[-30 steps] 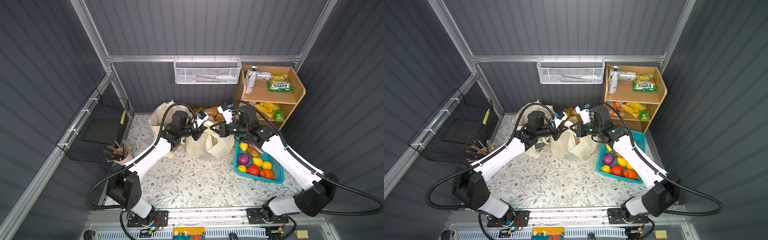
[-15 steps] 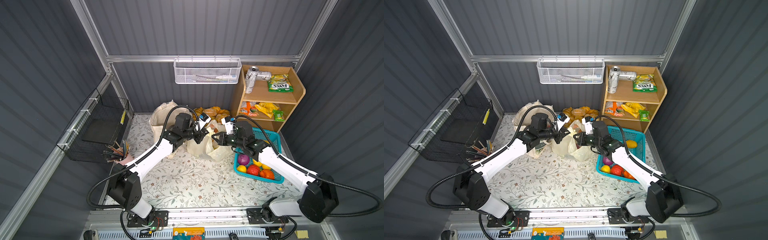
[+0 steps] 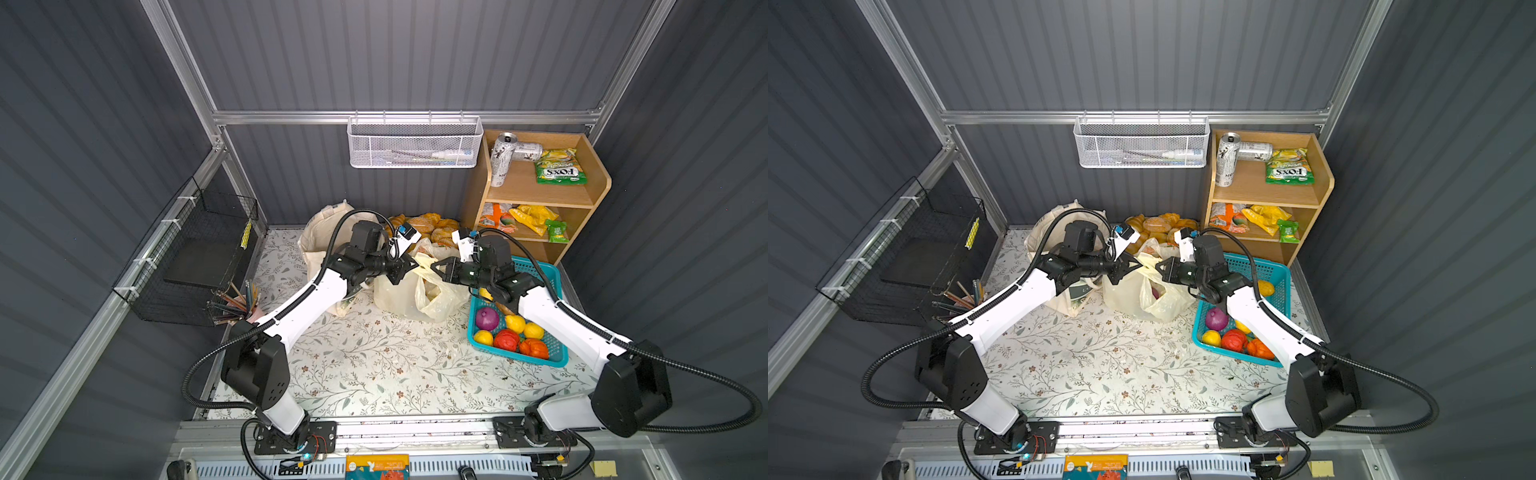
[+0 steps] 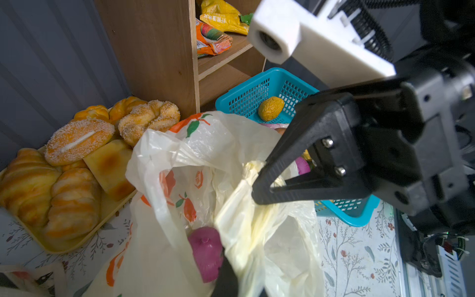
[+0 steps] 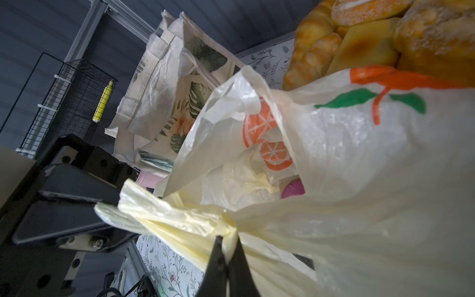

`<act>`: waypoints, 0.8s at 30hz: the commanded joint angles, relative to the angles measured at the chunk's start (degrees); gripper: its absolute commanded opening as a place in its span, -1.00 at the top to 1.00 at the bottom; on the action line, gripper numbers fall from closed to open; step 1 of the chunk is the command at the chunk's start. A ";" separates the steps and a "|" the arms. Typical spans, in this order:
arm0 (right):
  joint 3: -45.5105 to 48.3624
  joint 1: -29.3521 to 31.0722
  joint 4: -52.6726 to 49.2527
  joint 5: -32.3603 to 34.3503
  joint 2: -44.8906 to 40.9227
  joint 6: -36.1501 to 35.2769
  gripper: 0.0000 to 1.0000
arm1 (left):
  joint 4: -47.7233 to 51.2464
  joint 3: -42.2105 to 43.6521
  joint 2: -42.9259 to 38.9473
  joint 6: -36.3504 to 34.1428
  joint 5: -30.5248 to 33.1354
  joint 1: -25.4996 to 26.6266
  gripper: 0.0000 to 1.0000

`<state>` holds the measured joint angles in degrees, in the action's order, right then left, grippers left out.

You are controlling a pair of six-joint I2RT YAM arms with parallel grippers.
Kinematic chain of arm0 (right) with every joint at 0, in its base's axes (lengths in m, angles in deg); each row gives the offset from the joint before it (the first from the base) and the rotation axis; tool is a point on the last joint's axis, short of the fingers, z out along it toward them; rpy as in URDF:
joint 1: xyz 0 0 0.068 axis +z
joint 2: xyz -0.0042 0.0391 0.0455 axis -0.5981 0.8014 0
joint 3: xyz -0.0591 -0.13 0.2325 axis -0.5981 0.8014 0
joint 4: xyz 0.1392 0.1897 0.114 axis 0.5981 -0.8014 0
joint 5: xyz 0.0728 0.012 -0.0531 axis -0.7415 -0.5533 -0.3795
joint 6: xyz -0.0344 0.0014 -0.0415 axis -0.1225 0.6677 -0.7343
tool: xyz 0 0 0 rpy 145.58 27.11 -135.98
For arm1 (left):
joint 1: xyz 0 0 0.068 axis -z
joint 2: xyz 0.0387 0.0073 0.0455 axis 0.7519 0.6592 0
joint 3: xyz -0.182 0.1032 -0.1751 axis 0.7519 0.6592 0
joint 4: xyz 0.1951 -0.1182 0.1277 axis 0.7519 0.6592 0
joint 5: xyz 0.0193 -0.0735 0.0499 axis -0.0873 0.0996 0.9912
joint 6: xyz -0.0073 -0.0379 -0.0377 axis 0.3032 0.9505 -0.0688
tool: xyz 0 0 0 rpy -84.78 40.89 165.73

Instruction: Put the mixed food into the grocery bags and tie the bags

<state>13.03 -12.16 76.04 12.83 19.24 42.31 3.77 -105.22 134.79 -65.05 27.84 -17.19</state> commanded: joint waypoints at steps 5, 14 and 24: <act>2.48 2.42 -12.22 2.72 -3.66 0.74 1.00 | -9.62 -2.08 -2.03 5.36 0.25 -3.00 1.00; 6.68 4.87 -4.35 4.06 2.16 4.19 1.00 | -9.65 -3.40 -1.11 6.86 -1.73 -3.27 1.00; 4.06 4.43 -2.64 3.81 3.52 3.66 1.00 | -4.88 -5.49 0.94 7.05 -9.74 -4.33 1.00</act>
<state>15.93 -7.43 82.11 16.09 21.22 46.68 5.16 -106.99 137.99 -59.50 20.49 -20.07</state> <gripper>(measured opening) 0.041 0.047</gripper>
